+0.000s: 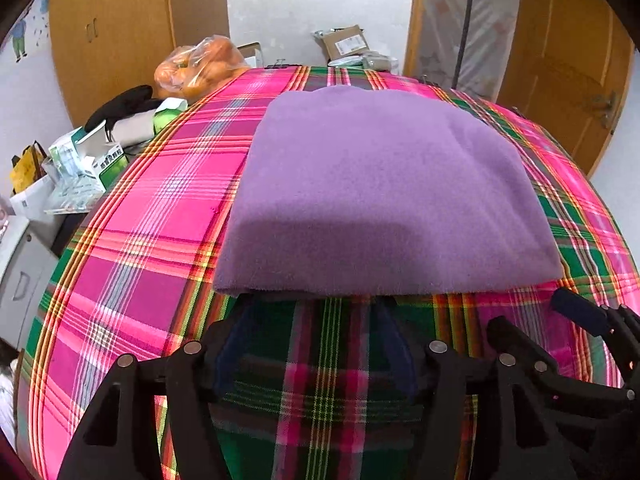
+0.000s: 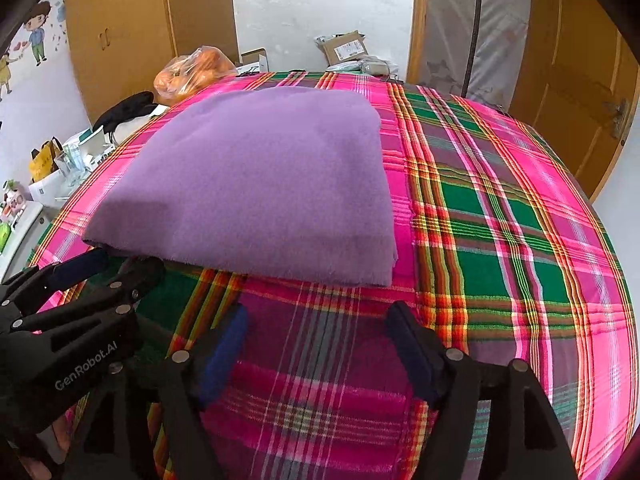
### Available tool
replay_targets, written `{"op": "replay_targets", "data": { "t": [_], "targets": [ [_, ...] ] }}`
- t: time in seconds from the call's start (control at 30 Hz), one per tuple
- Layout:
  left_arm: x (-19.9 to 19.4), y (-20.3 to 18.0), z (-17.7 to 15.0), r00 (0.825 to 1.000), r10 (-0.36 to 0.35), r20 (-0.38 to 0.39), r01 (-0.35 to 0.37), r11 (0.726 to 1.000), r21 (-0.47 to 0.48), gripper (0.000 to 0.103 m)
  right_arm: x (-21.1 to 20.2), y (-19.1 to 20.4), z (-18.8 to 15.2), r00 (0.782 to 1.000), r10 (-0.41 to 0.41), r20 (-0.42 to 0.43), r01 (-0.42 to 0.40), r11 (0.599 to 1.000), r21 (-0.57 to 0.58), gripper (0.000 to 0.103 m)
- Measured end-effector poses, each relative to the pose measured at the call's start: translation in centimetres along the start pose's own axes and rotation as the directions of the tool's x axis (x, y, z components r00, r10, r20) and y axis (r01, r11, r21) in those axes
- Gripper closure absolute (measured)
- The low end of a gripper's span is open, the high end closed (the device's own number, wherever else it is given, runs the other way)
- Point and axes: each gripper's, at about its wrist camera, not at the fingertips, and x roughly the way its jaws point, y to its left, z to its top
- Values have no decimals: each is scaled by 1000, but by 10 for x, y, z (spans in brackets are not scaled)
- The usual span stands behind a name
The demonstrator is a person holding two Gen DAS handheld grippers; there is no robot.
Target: Fold clothes
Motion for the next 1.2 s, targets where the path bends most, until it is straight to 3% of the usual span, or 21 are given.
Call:
{"op": "replay_targets", "data": {
  "t": [1.2],
  "targets": [
    [0,-2,-1,1000,-1,-3,1,1000,7,35,-2,-8,-2,999,-33,0,33,999,24,30]
  ]
}}
